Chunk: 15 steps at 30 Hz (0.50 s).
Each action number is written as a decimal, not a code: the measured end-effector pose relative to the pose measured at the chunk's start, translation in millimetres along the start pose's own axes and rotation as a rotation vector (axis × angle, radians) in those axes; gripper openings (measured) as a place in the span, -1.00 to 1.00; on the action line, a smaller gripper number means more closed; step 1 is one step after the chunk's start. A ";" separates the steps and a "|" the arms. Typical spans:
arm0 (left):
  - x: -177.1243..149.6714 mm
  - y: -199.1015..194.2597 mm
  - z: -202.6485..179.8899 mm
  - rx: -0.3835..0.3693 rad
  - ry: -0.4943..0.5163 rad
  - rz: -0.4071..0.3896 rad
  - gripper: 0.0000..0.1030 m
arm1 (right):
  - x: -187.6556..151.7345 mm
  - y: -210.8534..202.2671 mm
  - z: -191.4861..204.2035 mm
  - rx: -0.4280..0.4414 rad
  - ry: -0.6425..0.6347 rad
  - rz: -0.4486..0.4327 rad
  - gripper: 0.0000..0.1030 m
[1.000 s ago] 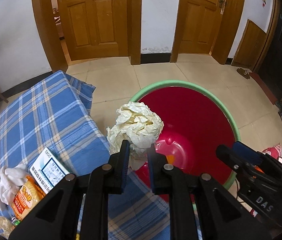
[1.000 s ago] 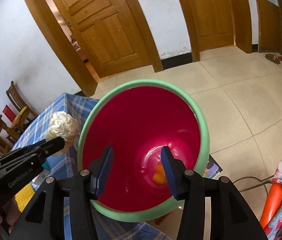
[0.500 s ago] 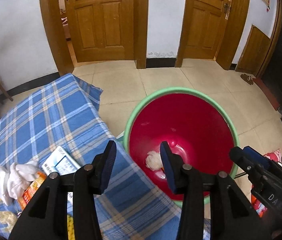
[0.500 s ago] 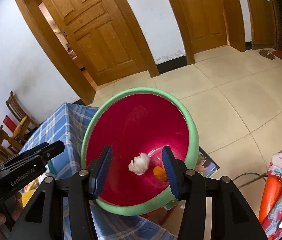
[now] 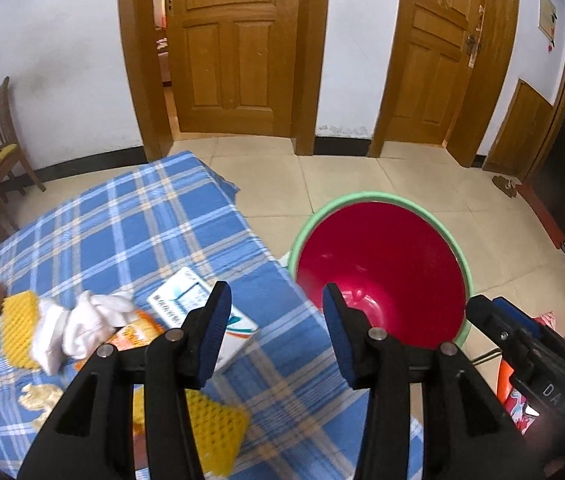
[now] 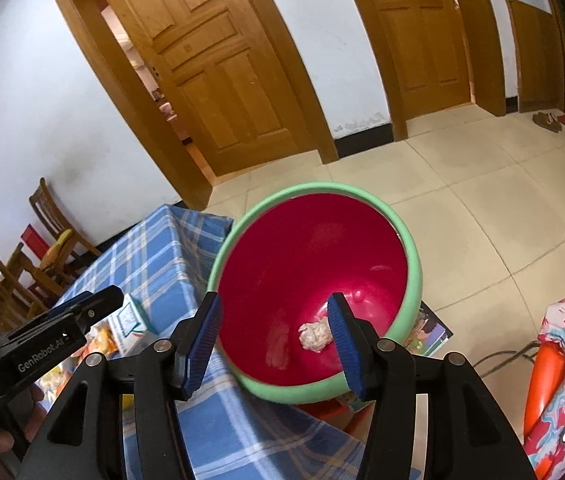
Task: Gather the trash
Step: 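Move both tools back to the table and grasp another crumpled tissue with the left tool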
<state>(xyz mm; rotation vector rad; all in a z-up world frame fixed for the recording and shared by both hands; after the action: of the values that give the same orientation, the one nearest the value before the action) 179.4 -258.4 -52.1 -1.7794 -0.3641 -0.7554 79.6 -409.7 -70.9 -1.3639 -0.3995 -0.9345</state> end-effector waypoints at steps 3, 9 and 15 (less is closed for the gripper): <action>1.6 -12.2 10.7 0.011 -0.015 -0.021 -0.07 | 0.0 -5.0 12.0 0.015 -0.016 -0.007 0.09; 1.9 -34.1 36.7 0.043 -0.052 -0.051 -0.07 | -3.4 -7.4 38.9 0.048 -0.053 -0.006 0.10; -3.0 -53.5 66.3 0.079 -0.097 -0.073 -0.07 | -9.0 -10.9 59.7 0.077 -0.089 0.002 0.11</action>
<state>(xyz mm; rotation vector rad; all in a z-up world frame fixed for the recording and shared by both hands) 166.4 -178.1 -26.7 -1.7399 -0.5192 -0.6984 81.8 -349.8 -57.8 -1.3386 -0.4968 -0.8508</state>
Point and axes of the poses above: each gripper's, at about its wrist camera, not at the fingertips, and y roughly the way its jaws point, z to its left, x to its top, the point moved 10 cm from there along y, roughly the way its jaws point, and after that the axes turned 12 degrees about -y, right-handed, at the moved point
